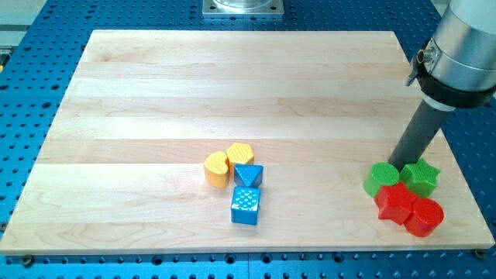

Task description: Move the red blocks towards the center of the board

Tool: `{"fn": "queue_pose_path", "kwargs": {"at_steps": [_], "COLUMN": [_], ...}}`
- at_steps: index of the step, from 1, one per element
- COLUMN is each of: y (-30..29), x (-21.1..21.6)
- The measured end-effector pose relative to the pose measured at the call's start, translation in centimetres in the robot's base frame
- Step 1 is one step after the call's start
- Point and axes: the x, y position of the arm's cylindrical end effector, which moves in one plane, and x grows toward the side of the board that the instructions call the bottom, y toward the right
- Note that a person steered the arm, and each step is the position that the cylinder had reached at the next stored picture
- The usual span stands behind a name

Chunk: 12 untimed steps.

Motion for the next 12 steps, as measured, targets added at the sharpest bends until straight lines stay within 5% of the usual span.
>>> {"fn": "queue_pose_path", "kwargs": {"at_steps": [2, 3, 5, 9, 12], "y": [4.2, 10.4, 12.4, 0.5, -8.4], "x": [-2.3, -0.2, 8.0, 10.6, 1.3]}}
